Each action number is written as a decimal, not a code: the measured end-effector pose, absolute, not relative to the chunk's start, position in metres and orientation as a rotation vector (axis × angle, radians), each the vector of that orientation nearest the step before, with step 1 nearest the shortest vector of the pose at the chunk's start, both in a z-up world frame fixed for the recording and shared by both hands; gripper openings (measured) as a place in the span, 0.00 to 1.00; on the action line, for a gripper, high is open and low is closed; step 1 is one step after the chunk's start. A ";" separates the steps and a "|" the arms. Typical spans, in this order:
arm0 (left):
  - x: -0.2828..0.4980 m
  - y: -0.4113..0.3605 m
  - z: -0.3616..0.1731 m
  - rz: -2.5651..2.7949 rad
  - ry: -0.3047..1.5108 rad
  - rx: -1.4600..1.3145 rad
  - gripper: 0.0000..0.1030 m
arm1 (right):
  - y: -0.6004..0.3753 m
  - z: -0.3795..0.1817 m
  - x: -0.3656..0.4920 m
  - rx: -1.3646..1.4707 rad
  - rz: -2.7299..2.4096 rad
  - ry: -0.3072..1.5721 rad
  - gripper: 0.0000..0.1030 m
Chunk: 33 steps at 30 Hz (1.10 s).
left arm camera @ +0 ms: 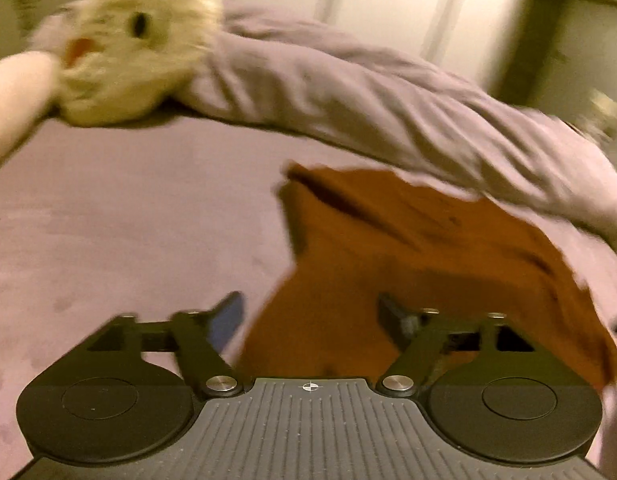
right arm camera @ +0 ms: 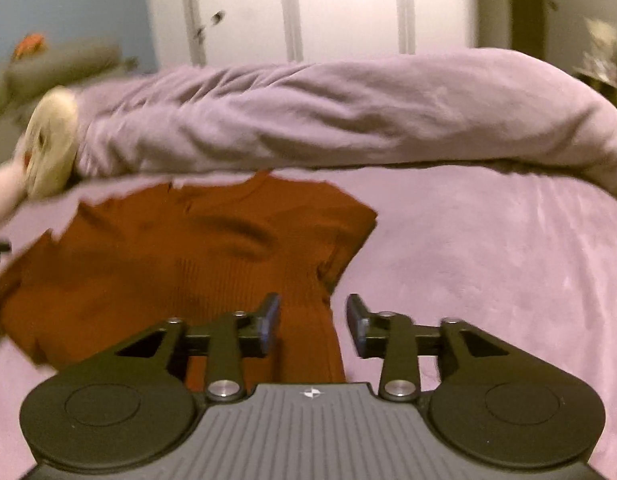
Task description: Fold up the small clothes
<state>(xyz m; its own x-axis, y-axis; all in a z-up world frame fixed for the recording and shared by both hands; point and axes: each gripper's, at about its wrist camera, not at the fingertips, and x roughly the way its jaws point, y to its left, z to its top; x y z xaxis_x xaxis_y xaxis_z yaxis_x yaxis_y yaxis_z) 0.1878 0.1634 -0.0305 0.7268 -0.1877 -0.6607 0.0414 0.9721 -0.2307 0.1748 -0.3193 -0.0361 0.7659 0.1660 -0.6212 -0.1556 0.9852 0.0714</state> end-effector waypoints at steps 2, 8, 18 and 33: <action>0.189 0.161 -0.040 -0.164 0.776 -0.190 0.88 | -0.318 -0.041 0.178 0.007 0.186 0.698 0.43; 0.218 0.164 -0.060 -0.122 0.837 -0.219 0.88 | -0.314 -0.055 0.206 0.086 0.201 0.758 0.43; 0.239 0.147 -0.058 -0.148 0.873 -0.226 0.19 | -0.303 -0.059 0.226 0.077 0.229 0.776 0.25; 0.234 0.134 -0.052 -0.240 0.851 -0.221 0.21 | -0.293 -0.059 0.232 0.053 0.292 0.787 0.13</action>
